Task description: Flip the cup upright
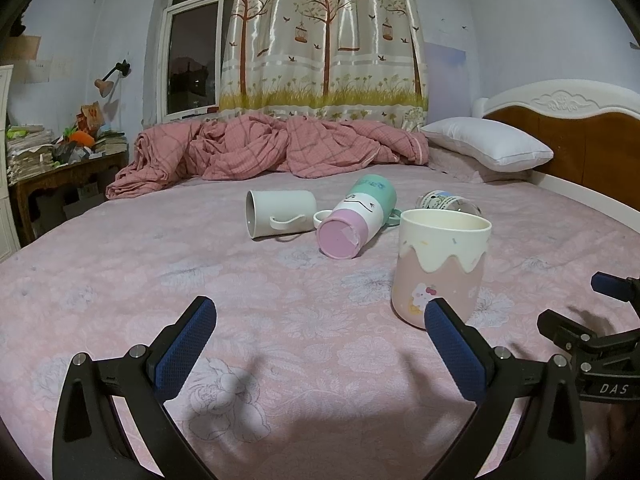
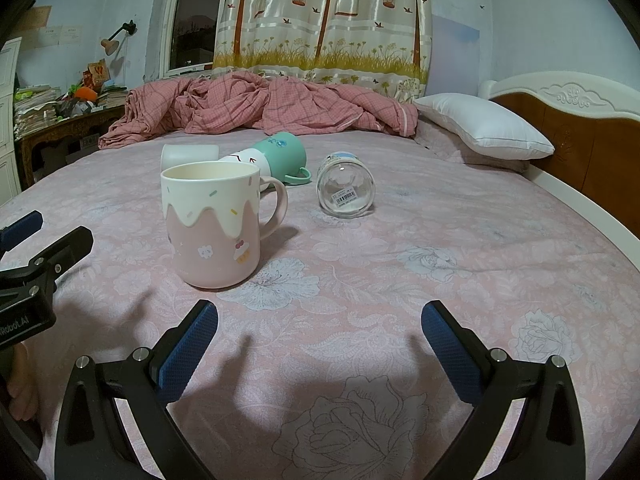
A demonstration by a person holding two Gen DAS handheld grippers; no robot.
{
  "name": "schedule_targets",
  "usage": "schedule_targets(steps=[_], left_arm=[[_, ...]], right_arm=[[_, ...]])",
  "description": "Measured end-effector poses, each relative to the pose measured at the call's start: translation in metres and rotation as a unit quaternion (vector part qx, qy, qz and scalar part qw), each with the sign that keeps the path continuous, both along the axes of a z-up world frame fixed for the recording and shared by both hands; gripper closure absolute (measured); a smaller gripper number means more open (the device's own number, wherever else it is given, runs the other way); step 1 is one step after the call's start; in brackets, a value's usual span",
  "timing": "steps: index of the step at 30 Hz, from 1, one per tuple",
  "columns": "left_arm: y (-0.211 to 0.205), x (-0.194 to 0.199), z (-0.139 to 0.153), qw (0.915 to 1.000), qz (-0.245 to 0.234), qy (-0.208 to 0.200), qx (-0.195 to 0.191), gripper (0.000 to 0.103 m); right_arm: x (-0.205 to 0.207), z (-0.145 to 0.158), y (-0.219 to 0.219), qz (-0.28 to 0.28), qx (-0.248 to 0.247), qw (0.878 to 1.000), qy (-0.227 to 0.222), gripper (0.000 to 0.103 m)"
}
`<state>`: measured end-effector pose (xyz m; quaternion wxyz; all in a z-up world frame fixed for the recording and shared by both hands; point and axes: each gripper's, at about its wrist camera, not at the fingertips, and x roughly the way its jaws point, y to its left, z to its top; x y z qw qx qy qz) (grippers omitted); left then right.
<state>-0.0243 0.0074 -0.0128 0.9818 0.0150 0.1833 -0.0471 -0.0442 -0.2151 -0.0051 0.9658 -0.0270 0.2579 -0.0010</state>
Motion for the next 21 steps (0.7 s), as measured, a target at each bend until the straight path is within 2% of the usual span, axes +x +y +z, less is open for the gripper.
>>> schedule_targets(steps=[21], left_arm=[[0.0021, 0.0007, 0.0013, 1.0, 0.004, 0.003, 0.0, 0.0]], right_arm=[[0.0005, -0.0002, -0.0005, -0.001, 0.0, 1.0, 0.002, 0.0]])
